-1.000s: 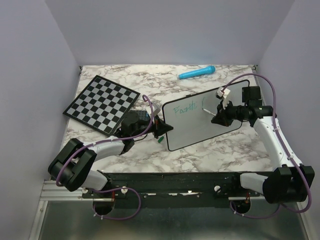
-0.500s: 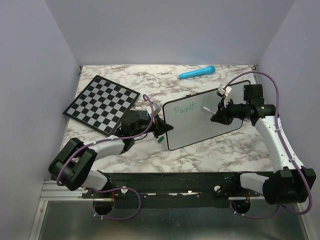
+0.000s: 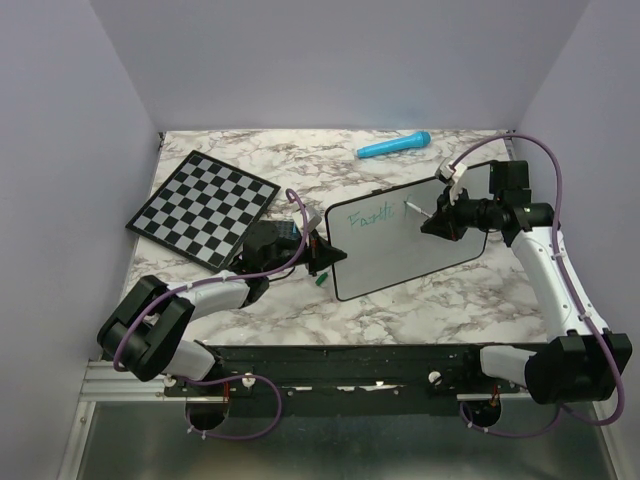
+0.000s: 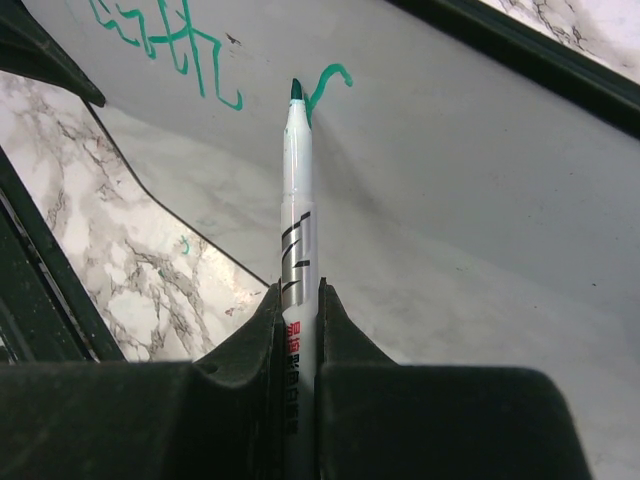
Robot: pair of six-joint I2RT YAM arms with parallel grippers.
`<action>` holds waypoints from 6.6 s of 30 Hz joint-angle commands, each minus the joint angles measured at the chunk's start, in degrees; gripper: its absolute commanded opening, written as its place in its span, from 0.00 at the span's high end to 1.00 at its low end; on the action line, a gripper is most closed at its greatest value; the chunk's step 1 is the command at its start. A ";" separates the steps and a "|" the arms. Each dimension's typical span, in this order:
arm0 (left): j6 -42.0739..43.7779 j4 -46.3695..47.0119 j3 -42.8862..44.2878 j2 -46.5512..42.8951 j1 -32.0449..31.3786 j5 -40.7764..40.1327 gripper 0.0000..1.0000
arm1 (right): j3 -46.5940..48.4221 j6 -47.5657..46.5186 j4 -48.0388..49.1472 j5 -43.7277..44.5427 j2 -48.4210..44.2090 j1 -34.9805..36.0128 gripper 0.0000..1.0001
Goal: Write a sentence on the whiteboard
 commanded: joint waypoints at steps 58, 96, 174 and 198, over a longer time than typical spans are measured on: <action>5.79 -6.58 -0.01 2.00 1.19 0.24 1.00 | -0.26 -1.83 -0.51 0.22 0.27 -3.52 0.99; 6.59 -7.73 0.96 2.61 1.28 0.59 1.00 | -0.53 -1.48 -1.12 4.52 0.01 -4.75 0.99; 12.74 -19.24 1.31 -1.95 2.33 0.33 1.00 | -2.55 -9.38 -6.39 -4.09 -7.90 -10.98 0.99; 12.65 -21.26 0.52 -2.40 2.59 0.32 1.00 | -3.95 -10.36 -3.33 -6.99 -4.12 -12.31 1.00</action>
